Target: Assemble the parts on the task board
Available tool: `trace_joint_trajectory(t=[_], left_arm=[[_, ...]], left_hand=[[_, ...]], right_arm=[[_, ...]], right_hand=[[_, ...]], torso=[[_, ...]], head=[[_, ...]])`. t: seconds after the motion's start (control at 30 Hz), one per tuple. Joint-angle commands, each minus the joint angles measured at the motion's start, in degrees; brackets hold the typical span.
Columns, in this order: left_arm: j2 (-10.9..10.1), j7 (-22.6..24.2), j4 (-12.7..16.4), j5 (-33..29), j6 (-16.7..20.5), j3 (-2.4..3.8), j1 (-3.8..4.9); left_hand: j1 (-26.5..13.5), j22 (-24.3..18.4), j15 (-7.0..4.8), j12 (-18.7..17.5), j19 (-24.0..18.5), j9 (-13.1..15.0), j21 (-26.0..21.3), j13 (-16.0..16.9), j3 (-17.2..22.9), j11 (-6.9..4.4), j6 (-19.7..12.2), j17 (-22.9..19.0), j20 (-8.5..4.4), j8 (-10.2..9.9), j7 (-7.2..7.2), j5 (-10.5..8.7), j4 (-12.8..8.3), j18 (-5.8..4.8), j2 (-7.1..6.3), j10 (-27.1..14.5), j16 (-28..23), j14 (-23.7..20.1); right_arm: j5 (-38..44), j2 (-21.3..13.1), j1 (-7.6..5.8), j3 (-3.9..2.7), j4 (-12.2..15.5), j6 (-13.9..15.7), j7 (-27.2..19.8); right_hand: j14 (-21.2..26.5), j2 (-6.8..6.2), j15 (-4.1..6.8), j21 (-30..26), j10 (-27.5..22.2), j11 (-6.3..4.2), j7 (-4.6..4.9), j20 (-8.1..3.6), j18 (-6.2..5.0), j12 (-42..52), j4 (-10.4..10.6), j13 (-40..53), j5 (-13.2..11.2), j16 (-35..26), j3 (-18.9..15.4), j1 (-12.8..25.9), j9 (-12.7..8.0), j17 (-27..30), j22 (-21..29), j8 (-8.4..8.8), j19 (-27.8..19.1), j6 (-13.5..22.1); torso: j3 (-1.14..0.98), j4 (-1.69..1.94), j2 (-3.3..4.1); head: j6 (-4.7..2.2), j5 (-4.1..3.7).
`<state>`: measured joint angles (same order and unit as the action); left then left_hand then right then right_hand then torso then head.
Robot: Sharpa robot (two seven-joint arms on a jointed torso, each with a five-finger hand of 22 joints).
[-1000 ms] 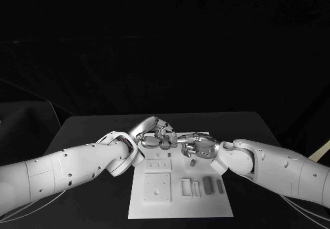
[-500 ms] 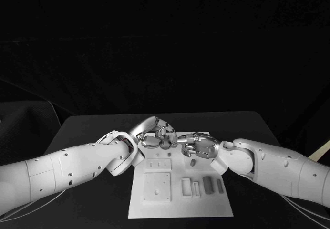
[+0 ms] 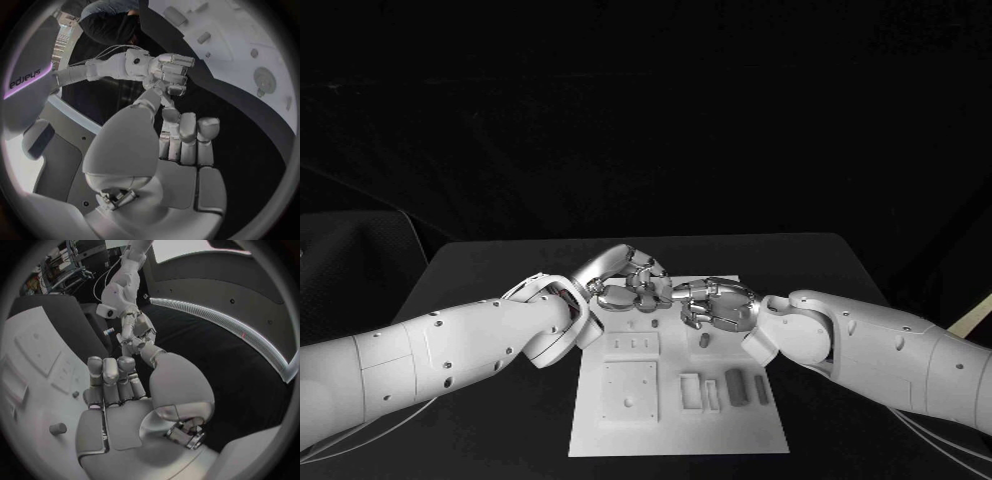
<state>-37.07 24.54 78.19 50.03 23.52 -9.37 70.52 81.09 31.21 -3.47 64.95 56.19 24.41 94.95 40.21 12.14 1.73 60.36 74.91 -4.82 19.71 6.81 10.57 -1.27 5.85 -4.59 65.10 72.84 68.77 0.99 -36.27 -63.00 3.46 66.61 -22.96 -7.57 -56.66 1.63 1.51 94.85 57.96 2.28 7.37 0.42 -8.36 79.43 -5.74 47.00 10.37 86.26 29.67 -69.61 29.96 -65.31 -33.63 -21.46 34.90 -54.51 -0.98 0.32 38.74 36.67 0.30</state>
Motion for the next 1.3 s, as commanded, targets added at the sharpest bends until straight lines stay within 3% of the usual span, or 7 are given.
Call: trace_joint_trajectory(t=[0.03,0.43,0.7,1.3], left_arm=[[0.22,-0.30,0.01,0.32,-0.88,0.01,0.01],[0.25,-0.52,-0.03,0.46,-0.76,0.01,0.01],[0.23,-0.71,-0.03,0.48,-0.89,0.01,0.01],[0.24,-1.10,0.00,0.52,-1.58,0.01,0.01]], left_hand=[[1.18,0.06,0.08,0.23,-0.58,0.45,1.40,0.06,0.72,-0.09,1.34,1.74,0.00,0.45,0.91,0.18,0.35,4.44,2.04,-0.41,0.26,-0.51],[1.23,0.13,0.11,0.34,-0.69,0.61,1.52,0.11,1.20,-0.09,2.06,1.67,0.02,0.76,1.00,0.14,0.51,4.44,1.96,-0.47,0.46,-0.62],[1.25,0.14,0.11,0.36,-0.71,0.63,1.53,0.11,1.26,-0.09,2.15,1.66,0.02,0.79,1.01,0.14,0.52,4.44,1.91,-0.48,0.49,-0.64],[1.25,0.16,0.11,0.38,-0.76,0.64,1.56,0.12,1.34,-0.09,2.23,1.63,0.03,0.80,1.04,0.11,0.52,4.44,1.70,-0.53,0.55,-0.69]], right_arm=[[0.25,0.23,0.00,-0.05,0.22,-0.41,-0.46],[-0.15,0.22,0.00,-0.05,0.18,0.08,-0.41],[0.00,0.22,0.00,-0.05,0.29,1.24,-1.42],[0.81,0.27,0.00,-0.05,0.16,2.58,-2.29]], right_hand=[[0.22,0.46,0.10,2.98,-0.17,0.17,0.56,-0.07,0.28,-0.32,0.11,-0.10,0.22,-0.31,0.37,0.13,1.44,0.10,0.07,-1.78,-0.30,-4.87],[0.72,-0.22,-0.10,2.81,-0.64,0.36,1.01,-0.01,0.41,-0.62,-0.07,-0.33,0.16,-0.56,0.20,1.23,1.03,0.26,0.25,-0.63,-0.71,-2.99],[0.76,0.87,-0.17,2.87,-0.71,0.41,0.76,-0.03,0.40,-0.62,-0.03,-0.40,0.23,-0.51,0.76,1.35,1.27,0.30,0.31,-1.03,-0.73,-3.75],[0.68,1.17,-0.18,2.96,-0.63,0.41,0.64,-0.05,0.38,-0.56,-0.12,-0.40,0.23,-0.41,0.94,1.40,1.46,0.29,0.31,-1.38,-0.68,-4.36]], torso=[[-0.01,-0.02,0.01],[-0.03,-0.03,-0.01],[-0.02,-0.02,-0.01],[-0.02,0.00,0.00]], head=[[0.05,-0.02],[0.09,-0.17],[0.15,-0.24],[0.42,-0.31]])
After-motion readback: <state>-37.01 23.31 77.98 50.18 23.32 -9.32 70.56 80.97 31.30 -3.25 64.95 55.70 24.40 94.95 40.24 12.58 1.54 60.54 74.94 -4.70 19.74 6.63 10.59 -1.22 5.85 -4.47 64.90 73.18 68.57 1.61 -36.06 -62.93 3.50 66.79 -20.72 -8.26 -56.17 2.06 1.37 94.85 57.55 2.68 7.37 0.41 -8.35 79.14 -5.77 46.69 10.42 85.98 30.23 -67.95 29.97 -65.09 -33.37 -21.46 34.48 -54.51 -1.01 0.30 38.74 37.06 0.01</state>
